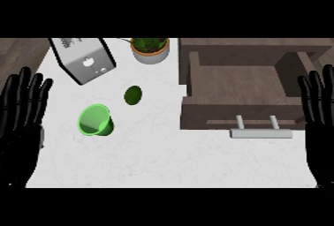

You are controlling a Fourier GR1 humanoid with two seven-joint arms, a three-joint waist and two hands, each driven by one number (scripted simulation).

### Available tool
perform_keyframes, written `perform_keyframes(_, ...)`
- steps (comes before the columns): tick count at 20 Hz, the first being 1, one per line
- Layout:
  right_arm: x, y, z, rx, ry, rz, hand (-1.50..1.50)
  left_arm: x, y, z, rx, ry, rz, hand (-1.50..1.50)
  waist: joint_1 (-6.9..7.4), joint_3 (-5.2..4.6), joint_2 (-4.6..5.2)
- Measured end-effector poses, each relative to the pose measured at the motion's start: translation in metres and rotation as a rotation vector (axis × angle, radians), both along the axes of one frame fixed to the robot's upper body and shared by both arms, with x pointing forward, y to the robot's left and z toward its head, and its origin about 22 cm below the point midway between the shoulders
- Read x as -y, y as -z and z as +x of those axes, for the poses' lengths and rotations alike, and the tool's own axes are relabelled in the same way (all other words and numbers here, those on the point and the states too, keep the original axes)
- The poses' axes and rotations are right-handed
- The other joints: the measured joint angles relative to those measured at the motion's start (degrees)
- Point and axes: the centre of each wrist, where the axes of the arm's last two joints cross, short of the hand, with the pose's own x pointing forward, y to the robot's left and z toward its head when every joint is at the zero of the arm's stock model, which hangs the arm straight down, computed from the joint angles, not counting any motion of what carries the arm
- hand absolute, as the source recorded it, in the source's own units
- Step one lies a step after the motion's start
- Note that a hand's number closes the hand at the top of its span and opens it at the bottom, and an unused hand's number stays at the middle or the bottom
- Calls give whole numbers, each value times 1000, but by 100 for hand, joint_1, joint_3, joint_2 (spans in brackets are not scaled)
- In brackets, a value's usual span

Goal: Pick up the cup, place it into the drawer and close the drawer

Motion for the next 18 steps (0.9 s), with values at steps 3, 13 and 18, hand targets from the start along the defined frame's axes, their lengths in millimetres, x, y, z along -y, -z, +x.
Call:
perform_keyframes(3,-3,3,0,-7,-17,-11,-150,8,7,7,4,-94,-10,-150,-23,-1,1)
perform_keyframes(13,-10,10,6,-111,-160,10,-150,44,24,45,-46,-418,-213,-150,-76,-5,10)
perform_keyframes(18,-5,2,8,-127,-169,11,-150,58,25,60,-58,-440,-250,-150,-54,-3,3)
